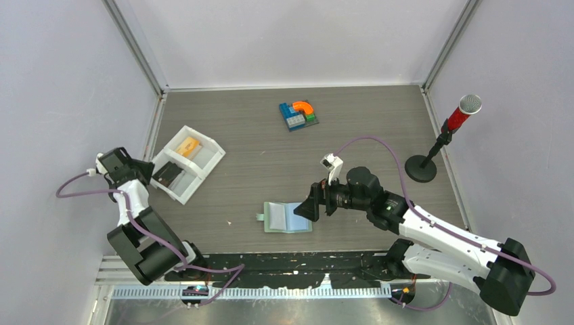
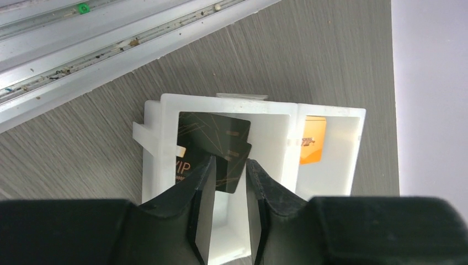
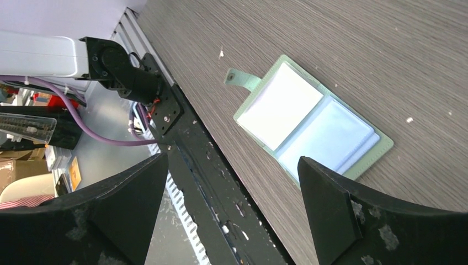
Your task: Take the credit cards out of the card holder
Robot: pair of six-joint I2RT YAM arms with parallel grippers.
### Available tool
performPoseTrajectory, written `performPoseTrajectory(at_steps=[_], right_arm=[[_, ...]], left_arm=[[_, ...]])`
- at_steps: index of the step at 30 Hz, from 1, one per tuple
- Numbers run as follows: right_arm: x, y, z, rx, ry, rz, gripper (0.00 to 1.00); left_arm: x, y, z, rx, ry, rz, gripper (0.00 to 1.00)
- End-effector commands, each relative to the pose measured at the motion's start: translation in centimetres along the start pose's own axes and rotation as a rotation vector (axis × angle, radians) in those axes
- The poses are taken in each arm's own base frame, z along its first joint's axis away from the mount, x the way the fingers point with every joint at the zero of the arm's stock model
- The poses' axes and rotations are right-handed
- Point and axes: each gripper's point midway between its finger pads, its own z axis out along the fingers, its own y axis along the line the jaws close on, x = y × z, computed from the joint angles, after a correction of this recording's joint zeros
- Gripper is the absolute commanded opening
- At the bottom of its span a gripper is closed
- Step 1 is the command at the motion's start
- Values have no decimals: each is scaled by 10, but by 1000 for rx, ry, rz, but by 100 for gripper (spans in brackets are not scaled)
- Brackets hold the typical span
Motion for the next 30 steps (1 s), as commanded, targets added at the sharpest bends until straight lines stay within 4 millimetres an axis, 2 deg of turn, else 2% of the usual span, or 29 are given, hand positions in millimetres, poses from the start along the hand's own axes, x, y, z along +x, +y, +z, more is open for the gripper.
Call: performPoseTrajectory(at_steps=[1, 7, 11, 16, 20, 27, 30], right_arm=[[-21, -3, -8, 69, -58, -12, 95], [-10, -16, -2, 131, -1, 37, 95], [-2, -20, 3, 136, 33, 71, 97], [6, -27, 7, 168, 51, 126, 100], [14, -35, 10, 200, 67, 172, 96], [28, -50, 14, 252, 84, 228, 93], [30, -51, 15, 261, 85, 246, 92]], left_arm=[[-22, -34, -29, 79, -36, 9, 30], [-9, -60, -60, 154, 18, 70, 33], [21, -70, -77, 208, 106, 149, 37], [80, -73, -99, 284, 260, 291, 37], [136, -73, -123, 394, 407, 367, 38], [221, -55, -165, 547, 617, 456, 38], [257, -37, -177, 567, 717, 501, 38]])
